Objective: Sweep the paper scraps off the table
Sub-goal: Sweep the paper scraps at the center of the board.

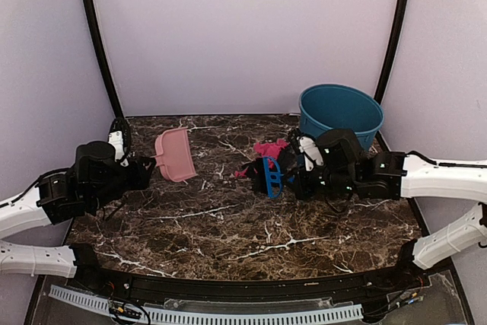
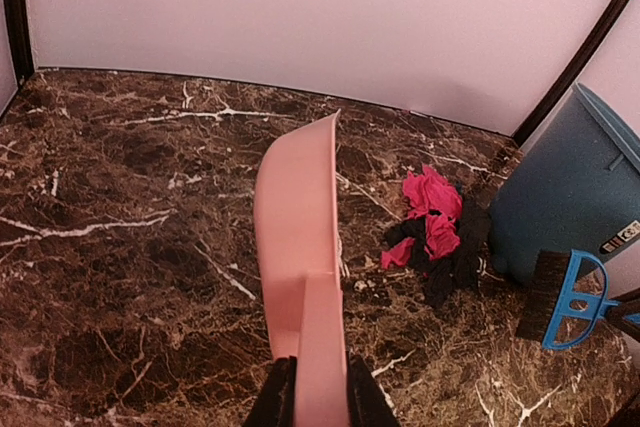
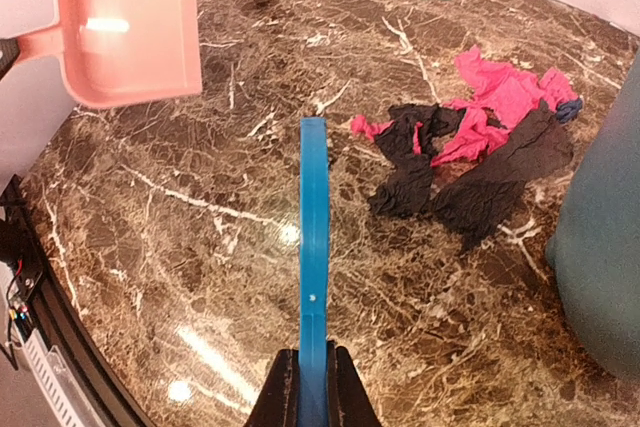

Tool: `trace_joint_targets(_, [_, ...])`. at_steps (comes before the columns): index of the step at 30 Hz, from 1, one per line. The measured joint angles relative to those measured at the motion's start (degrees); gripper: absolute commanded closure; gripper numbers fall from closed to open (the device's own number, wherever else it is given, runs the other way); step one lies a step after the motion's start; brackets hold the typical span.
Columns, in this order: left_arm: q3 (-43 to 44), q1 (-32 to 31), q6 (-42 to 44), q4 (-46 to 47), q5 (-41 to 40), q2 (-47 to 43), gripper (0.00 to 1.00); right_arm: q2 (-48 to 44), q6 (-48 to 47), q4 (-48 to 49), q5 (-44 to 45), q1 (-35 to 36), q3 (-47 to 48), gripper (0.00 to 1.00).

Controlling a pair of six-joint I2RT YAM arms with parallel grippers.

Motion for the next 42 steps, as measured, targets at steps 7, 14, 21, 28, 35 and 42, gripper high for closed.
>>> trace_joint_targets(7, [-1.49, 0.02, -6.08, -5.60, 6.34, -1.25, 1.00, 5.97, -1.46, -0.28, 6.10, 0.00, 4.96, 1.00])
trace_joint_targets(14, [-2.43, 0.02, -10.93, -8.92, 11.85, -5.16, 1.00, 14.27, -4.59, -0.70, 12.50, -0.04, 12.44, 1.00])
trace_joint_targets(21, [-2.43, 0.02, -14.62, -12.46, 13.68, -4.85, 1.00, 25.53, -8.31, -2.67, 18.73, -1.75, 22.71, 1.00])
trace_joint_targets(28, [-2.51, 0.02, -16.35, -13.88, 14.75, -3.67, 1.00, 35.32, -11.65, -4.90, 22.62, -4.98, 31.61, 1.00])
trace_joint_targets(35, [-2.60, 0.02, -17.40, -14.23, 14.95, -3.67, 1.00, 43.36, -14.95, -5.29, 22.47, -6.27, 35.74, 1.00])
trace_joint_targets(42, [-3.19, 0.02, -17.77, -14.21, 14.95, -3.72, 1.00, 47.80, -16.87, -4.98, 20.09, -6.27, 37.24, 1.00])
